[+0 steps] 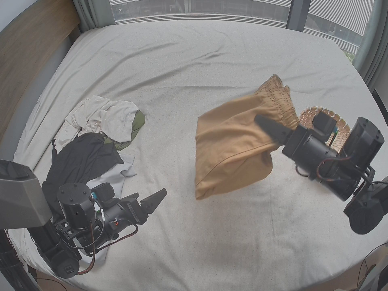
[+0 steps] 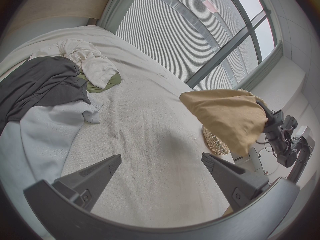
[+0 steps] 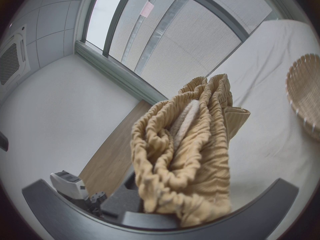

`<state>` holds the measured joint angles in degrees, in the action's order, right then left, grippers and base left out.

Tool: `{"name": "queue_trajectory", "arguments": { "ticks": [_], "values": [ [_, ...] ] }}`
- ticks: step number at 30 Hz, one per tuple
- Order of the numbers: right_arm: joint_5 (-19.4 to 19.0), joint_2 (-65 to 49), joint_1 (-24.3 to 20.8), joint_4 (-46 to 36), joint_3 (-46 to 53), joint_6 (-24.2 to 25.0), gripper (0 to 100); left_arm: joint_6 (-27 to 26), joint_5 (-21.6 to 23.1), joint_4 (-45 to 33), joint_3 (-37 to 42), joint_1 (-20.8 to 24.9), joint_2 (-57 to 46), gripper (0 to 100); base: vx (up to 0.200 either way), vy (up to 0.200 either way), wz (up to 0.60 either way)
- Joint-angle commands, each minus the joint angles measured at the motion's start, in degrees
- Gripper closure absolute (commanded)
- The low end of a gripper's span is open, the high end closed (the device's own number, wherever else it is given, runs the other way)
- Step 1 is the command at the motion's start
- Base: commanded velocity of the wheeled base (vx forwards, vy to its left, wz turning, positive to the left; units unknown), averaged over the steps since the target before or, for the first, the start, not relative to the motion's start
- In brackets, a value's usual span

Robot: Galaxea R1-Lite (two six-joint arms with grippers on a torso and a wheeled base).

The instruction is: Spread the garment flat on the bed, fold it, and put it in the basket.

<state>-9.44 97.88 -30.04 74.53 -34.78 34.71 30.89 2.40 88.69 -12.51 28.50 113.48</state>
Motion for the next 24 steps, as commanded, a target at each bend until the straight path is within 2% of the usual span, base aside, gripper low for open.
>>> {"name": "queue_trajectory", "arguments": {
  "ticks": [1,4,13,18,24],
  "values": [
    [0.21,-2.17,7.45,-2.64,-3.72,-2.01,100,0.05,-0.03,0.00,0.20,0.06,-0.02,0,0.000,0.000,0.00],
    [0.21,-2.43,14.39,-3.43,-4.24,-2.63,100,0.05,-0.03,0.00,0.03,0.06,-0.02,0,0.000,0.000,0.00],
    [0.12,-2.78,25.73,-3.08,-3.45,-2.63,100,0.05,-0.12,0.00,-0.15,0.77,0.25,0,0.000,0.000,0.00],
    [-0.06,-2.43,30.13,-3.08,-3.80,-3.77,100,0.05,-0.12,0.00,0.03,0.77,0.16,0,0.000,0.000,0.00],
    [-0.06,-0.23,32.94,-2.99,-3.72,-5.53,100,0.05,-0.12,0.00,0.11,0.77,0.07,0,0.000,0.000,0.00]
  ]
}}
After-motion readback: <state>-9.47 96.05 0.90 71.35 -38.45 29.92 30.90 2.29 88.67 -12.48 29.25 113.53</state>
